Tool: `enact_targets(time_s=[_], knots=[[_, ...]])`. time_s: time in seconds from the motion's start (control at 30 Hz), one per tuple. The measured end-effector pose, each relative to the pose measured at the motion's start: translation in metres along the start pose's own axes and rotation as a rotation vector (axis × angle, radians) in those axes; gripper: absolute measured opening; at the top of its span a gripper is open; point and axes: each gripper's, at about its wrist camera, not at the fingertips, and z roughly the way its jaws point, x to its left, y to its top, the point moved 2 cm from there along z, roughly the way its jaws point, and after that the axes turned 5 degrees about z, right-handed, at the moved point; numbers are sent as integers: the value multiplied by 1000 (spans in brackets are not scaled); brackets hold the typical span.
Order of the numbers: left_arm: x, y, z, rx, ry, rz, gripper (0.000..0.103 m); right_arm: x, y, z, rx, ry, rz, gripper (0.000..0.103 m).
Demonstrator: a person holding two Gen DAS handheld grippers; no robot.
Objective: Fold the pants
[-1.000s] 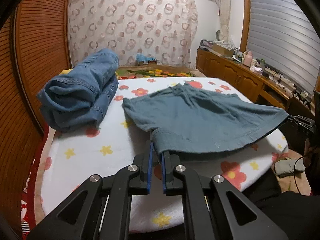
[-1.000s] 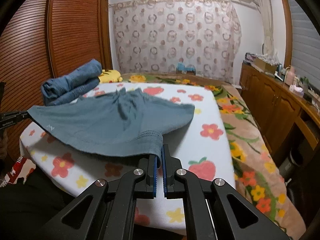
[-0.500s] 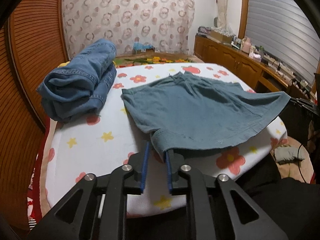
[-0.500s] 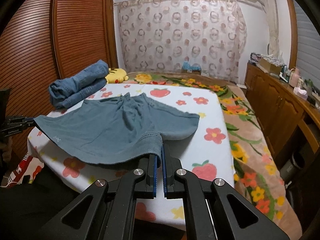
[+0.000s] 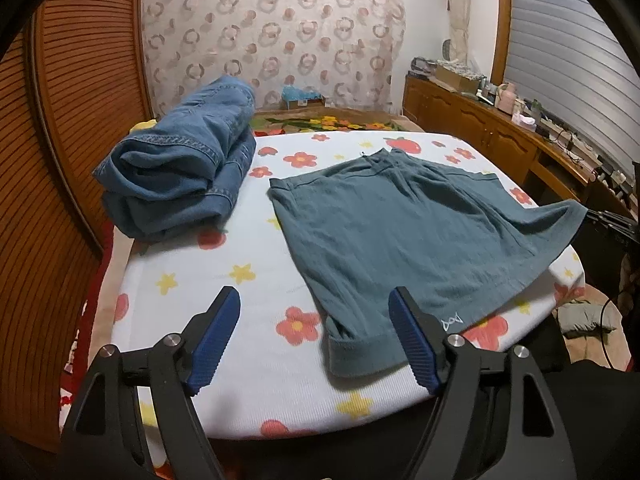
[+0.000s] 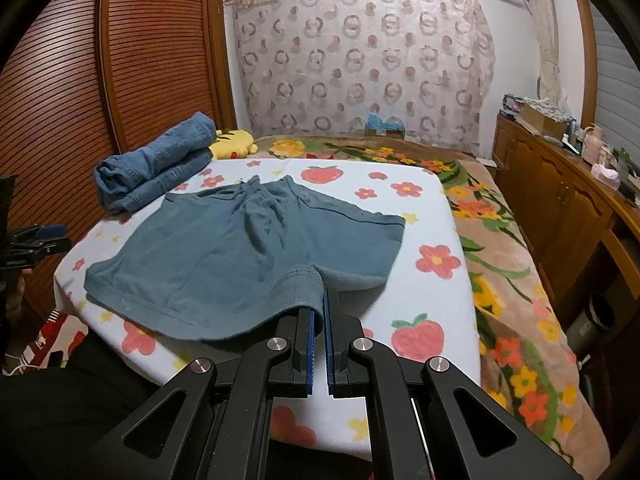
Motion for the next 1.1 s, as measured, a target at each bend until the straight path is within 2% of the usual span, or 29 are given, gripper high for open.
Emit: enact_targets(time_s=[0.2,0.47,0.87,1.1], knots=[[1,3,12,-5,27,-1,78,13,7,8,-18,42,-25,4],[0,3,26,-2,26,-10,78,43,17,29,-31,128,-84,4],[9,7,22,-30,51,-34,78,96,46,57,-30,323,-198,4],[17,3,24,-30,61,-52,78,109,36,83,27,421,-221,4]])
